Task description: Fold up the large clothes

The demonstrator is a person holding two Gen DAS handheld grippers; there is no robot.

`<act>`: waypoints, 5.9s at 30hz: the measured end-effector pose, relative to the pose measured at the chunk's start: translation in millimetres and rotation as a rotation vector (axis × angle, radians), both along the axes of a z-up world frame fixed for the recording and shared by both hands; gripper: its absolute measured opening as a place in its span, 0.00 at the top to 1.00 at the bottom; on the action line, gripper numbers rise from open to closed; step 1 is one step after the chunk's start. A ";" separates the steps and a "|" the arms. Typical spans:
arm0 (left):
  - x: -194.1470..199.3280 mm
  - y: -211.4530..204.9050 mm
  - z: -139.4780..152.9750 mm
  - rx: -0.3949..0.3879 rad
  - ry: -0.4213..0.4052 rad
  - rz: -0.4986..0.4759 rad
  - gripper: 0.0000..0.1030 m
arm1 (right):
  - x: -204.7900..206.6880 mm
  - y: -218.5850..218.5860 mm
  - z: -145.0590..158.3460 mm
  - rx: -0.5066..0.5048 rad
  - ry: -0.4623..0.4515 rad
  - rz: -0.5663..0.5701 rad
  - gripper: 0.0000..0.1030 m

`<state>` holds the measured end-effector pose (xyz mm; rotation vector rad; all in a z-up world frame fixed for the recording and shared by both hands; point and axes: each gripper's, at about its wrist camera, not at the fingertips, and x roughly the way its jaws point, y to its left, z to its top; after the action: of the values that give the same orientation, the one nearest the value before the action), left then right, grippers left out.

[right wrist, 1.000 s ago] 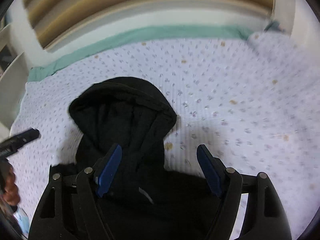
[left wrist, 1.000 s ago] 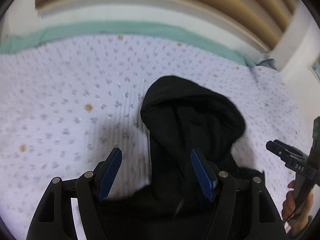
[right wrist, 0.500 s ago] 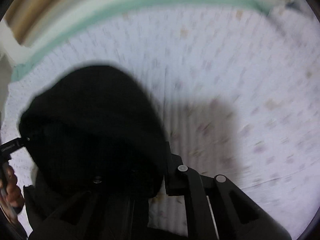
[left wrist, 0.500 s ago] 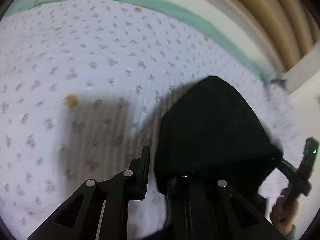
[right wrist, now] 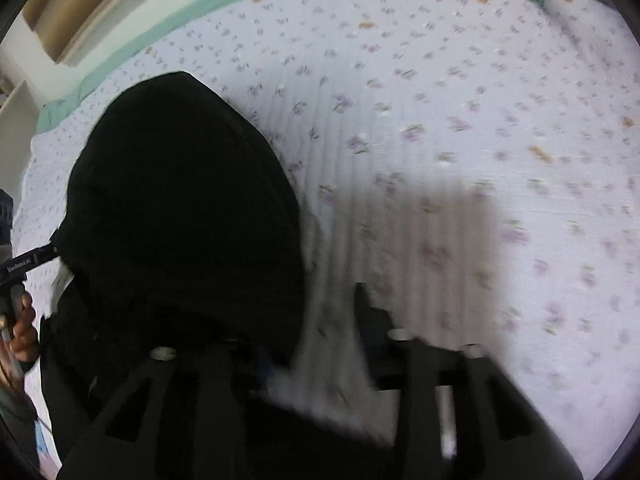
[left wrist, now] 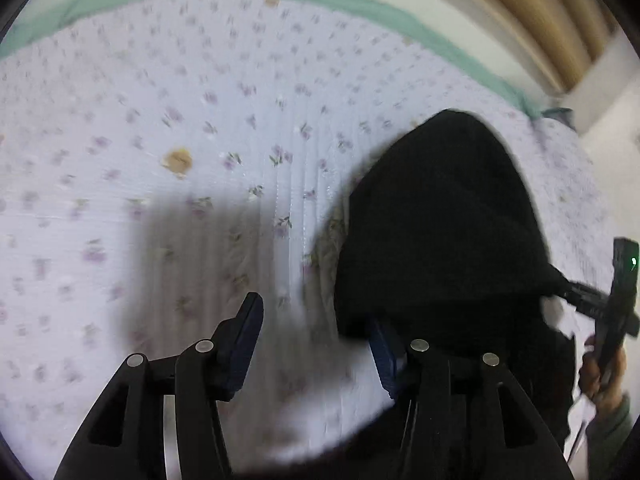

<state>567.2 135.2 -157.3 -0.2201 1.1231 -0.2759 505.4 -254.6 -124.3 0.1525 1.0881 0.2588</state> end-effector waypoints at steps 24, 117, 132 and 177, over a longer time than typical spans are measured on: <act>27.1 -56.3 11.0 0.047 -0.009 -0.151 0.44 | 63.2 77.7 0.8 -0.056 0.024 0.213 0.39; -315.4 -84.3 83.2 0.014 -0.027 -0.232 0.47 | -266.1 112.8 11.8 -0.017 -0.056 0.295 0.36; -303.8 -105.8 9.5 -0.003 -0.042 -0.141 0.47 | -250.9 120.7 -35.2 0.006 -0.050 0.246 0.58; -574.2 58.7 34.3 -0.069 0.014 0.044 0.35 | -518.7 -85.0 -65.2 0.003 -0.010 -0.158 0.41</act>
<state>-7.0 193.9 -123.0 -0.3078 1.1223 -0.2745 -13.3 -339.6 -189.5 0.2382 1.0598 0.1190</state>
